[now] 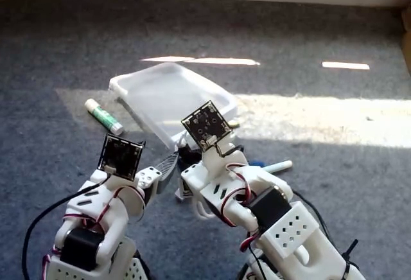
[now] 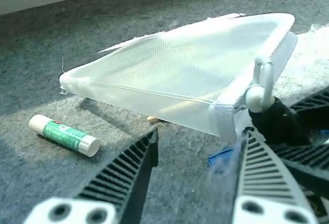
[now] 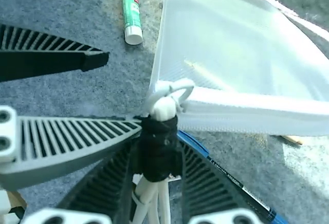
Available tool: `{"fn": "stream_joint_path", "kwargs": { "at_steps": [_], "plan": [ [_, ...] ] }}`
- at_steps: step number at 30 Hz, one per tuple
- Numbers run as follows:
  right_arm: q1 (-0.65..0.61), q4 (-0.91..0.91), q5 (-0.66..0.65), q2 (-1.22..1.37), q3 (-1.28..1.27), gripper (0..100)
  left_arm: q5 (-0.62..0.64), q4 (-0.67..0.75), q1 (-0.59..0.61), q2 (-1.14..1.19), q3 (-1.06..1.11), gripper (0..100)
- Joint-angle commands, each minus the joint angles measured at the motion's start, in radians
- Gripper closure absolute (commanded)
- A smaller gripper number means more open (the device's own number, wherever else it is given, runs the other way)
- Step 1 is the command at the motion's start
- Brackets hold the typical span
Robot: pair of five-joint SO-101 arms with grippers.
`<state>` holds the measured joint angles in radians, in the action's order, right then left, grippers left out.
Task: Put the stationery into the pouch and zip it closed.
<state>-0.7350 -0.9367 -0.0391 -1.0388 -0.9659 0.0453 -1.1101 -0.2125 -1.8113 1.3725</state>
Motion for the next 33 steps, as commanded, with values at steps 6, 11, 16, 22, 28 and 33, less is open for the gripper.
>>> {"fn": "stream_joint_path", "kwargs": {
  "at_steps": [6, 11, 16, 22, 28, 33],
  "plan": [
    [-0.001, -0.01, -0.014, -0.035, 0.062, 99.5, 0.011, 0.084, -0.007, -0.004, 0.033, 75],
    [-0.001, -0.053, -0.014, -0.035, 0.067, 99.5, 0.012, 0.086, 0.076, -0.005, 0.033, 75],
    [-0.001, -0.081, -0.014, -0.036, 0.068, 99.5, 0.012, 0.083, 0.082, -0.007, 0.024, 75],
    [-0.001, -0.084, -0.014, -0.036, 0.067, 99.5, 0.012, 0.083, 0.084, -0.007, 0.016, 75],
    [-0.036, -0.085, -0.008, -0.036, 0.07, 99.5, 0.012, 0.087, 0.081, -0.005, 0.027, 75],
    [-0.074, -0.085, -0.005, -0.036, 0.07, 99.5, 0.012, 0.091, 0.082, -0.005, 0.061, 75]
  ]
}}
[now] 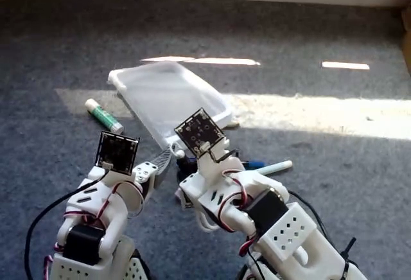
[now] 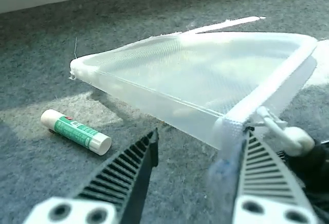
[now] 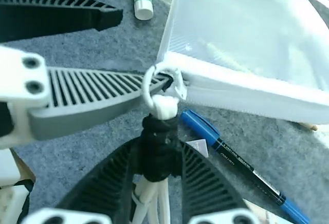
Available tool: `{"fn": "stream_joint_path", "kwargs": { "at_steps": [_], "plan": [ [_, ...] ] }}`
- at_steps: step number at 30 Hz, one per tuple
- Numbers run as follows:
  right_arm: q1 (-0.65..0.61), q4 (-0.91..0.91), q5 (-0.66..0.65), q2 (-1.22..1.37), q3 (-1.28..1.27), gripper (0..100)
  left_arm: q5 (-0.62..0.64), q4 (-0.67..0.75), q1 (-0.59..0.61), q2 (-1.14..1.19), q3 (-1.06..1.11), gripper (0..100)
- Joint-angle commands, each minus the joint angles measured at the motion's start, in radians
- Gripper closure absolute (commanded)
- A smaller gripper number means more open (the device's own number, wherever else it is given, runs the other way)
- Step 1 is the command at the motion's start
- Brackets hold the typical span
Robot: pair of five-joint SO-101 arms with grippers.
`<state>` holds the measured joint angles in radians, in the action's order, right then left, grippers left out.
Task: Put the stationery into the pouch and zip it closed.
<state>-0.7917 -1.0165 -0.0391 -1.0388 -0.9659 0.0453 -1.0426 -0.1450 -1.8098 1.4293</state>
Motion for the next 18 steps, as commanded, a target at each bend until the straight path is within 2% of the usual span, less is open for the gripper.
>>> {"fn": "stream_joint_path", "kwargs": {
  "at_steps": [1, 8, 18],
  "plan": [
    [-0.018, -0.005, -0.005, -0.036, 0.07, 99.5, 0.012, 0.023, 0.018, -0.007, 0.007, 75],
    [-0.018, -0.007, -0.003, -0.036, 0.07, 99.5, 0.012, 0.018, 0.024, -0.007, 0.01, 76],
    [-0.004, -0.007, -0.003, -0.036, 0.07, 99.5, 0.005, 0.023, 0.13, -0.008, 0.002, 88]
  ]
}}
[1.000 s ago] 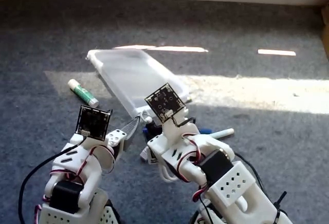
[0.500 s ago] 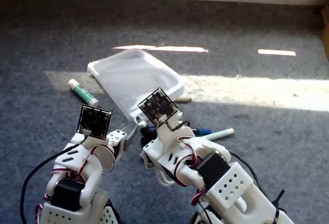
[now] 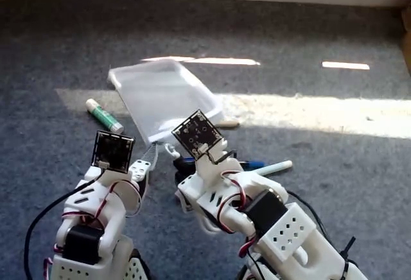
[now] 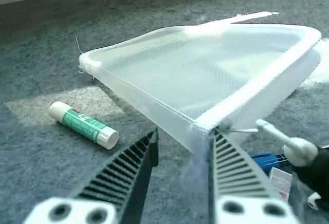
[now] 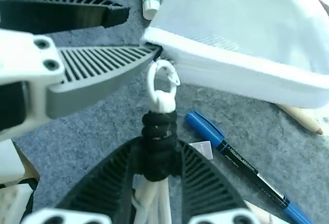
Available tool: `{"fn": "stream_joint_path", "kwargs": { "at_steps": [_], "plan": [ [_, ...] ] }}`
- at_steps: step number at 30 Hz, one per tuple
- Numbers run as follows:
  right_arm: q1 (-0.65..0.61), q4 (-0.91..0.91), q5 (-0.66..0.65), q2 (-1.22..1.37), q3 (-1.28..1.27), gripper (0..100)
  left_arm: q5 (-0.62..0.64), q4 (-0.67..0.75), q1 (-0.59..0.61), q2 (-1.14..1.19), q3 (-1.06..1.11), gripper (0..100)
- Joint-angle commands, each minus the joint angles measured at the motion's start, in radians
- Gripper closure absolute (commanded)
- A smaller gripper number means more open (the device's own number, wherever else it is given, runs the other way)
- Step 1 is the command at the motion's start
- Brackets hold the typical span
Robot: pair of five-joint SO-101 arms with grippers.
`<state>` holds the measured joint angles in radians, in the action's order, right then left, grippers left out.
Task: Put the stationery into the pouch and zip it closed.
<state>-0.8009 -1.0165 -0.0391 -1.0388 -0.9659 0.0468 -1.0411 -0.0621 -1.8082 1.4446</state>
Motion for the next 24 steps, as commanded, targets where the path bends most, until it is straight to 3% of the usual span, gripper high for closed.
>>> {"fn": "stream_joint_path", "kwargs": {
  "at_steps": [1, 12, 17, 24],
  "plan": [
    [0.022, -0.007, -0.003, -0.036, 0.07, 99.5, 0.003, 0.021, 0.047, -0.01, -0.013, 88],
    [0.174, -0.007, -0.003, -0.036, 0.064, 99.5, 0.002, 0.043, 0.048, -0.01, -0.015, 96],
    [0.237, -0.007, -0.003, -0.036, 0.065, 99.5, -0.109, 0.043, 0.048, -0.01, -0.015, 99],
    [0.329, -0.007, -0.009, -0.036, 0.07, 99.5, -0.115, 0.043, 0.082, -0.01, -0.015, 99]
  ]
}}
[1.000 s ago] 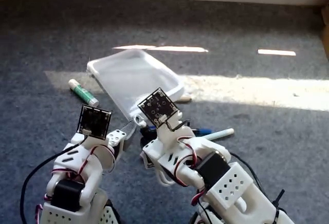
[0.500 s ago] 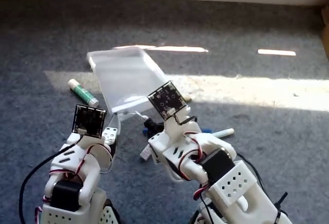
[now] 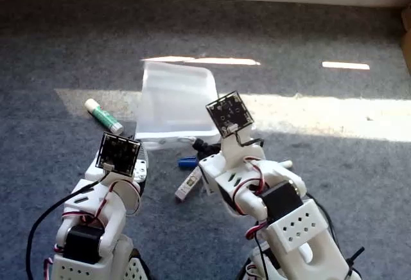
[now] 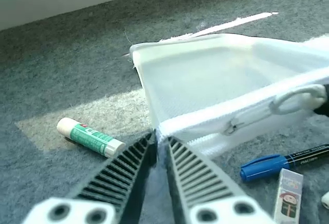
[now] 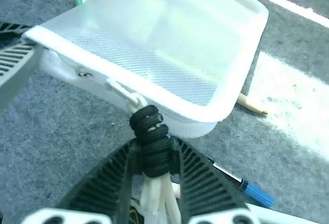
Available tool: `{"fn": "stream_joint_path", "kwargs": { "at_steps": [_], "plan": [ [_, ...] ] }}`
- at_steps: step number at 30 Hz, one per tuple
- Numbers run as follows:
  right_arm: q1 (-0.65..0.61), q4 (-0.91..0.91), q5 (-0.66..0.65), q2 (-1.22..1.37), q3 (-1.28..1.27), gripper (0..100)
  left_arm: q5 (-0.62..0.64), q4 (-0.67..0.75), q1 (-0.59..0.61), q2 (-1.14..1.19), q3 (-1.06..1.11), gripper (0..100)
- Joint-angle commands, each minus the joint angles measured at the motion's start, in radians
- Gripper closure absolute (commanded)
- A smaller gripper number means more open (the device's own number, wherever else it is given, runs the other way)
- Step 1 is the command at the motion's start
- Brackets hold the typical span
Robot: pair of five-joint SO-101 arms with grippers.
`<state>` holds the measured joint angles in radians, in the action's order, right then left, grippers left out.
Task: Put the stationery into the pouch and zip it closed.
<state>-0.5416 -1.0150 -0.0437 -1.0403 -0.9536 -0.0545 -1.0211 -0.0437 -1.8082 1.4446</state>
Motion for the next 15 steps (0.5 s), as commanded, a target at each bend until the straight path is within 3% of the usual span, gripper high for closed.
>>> {"fn": "stream_joint_path", "kwargs": {
  "at_steps": [1, 15],
  "plan": [
    [0.084, -0.008, -0.006, -0.035, 0.058, 99.5, -0.014, 0.023, 0.079, -0.01, -0.015, 99],
    [0.205, -0.004, -0.006, -0.036, 0.059, 99.5, -0.014, 0.023, 0.111, -0.01, -0.013, 99]
  ]
}}
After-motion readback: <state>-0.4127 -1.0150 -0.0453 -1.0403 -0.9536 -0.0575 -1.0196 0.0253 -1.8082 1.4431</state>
